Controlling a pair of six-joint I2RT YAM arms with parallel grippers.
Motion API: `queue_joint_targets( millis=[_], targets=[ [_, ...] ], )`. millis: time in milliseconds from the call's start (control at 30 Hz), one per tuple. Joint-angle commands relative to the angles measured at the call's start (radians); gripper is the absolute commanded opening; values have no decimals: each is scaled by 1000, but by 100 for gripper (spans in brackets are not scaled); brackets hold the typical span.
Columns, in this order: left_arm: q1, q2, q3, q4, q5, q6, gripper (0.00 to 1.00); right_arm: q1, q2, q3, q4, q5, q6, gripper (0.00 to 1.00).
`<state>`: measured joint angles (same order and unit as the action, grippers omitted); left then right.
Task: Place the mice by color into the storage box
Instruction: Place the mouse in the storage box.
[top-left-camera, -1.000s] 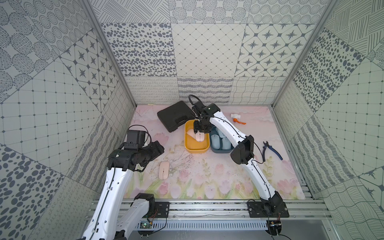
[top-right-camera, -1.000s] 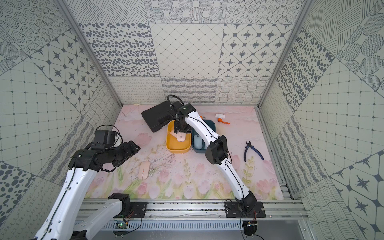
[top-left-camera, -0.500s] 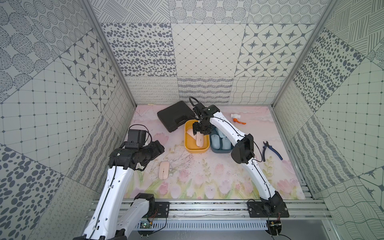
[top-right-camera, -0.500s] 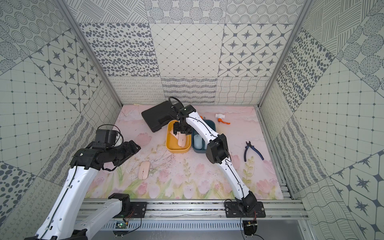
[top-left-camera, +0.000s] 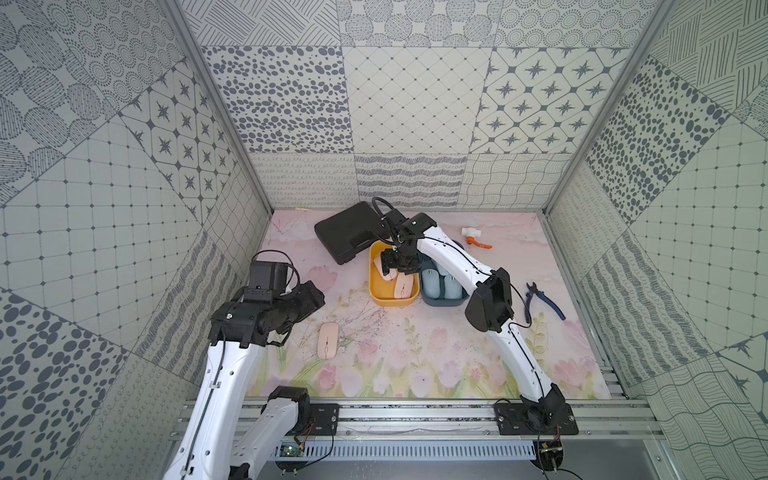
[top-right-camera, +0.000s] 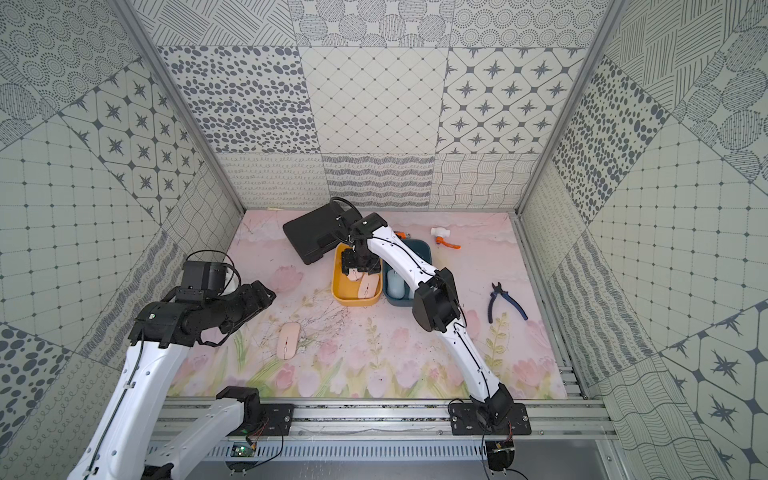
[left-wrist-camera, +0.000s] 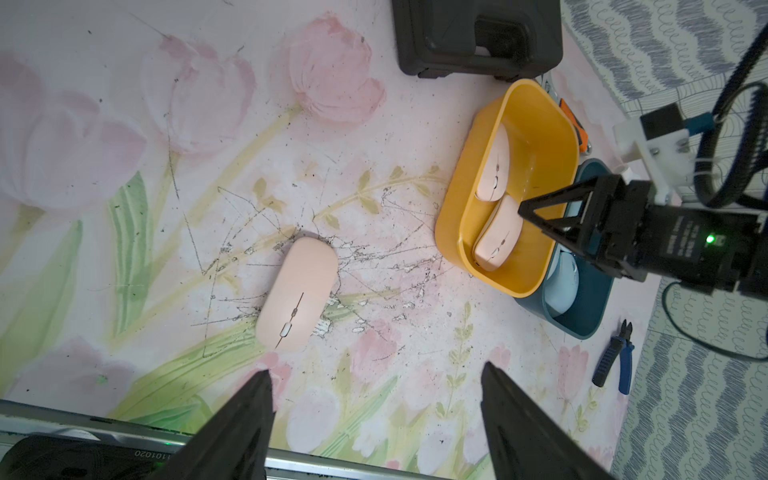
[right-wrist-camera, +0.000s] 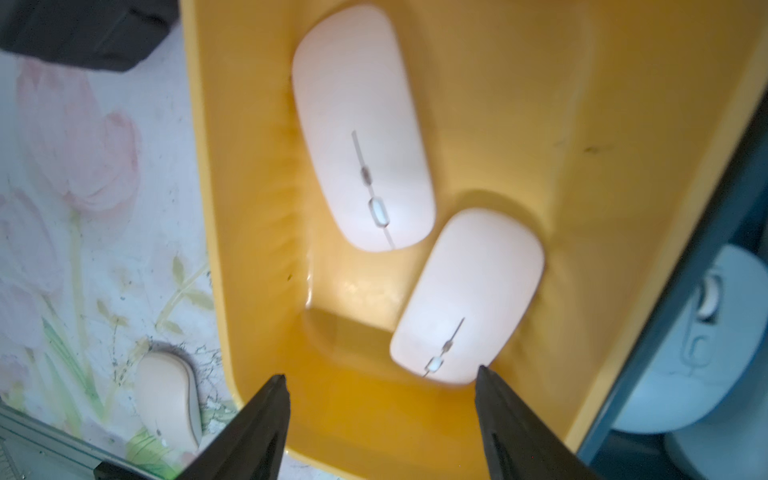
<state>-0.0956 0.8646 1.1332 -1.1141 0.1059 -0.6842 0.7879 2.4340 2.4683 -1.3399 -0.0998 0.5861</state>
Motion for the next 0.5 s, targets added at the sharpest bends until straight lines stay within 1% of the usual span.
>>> queue_joint_targets(
  millis=[0, 100, 200, 267, 300, 467],
  targets=[
    [5, -36, 76, -115, -136, -57, 84, 145, -67, -63, 80, -15, 67, 75],
    [5, -62, 138, -176, -194, -85, 85, 218, -43, -52, 82, -51, 109, 77],
    [5, -90, 199, -243, -242, -119, 86, 272, -28, -56, 110, -73, 150, 78],
    [5, -114, 230, -289, -268, -151, 86, 300, -18, -57, 126, -79, 177, 80],
    [5, -133, 243, -310, -278, -170, 86, 313, -10, -55, 132, -80, 188, 82],
    [4, -208, 280, -376, -296, -221, 86, 341, 32, -47, 139, -101, 226, 82]
  ],
)
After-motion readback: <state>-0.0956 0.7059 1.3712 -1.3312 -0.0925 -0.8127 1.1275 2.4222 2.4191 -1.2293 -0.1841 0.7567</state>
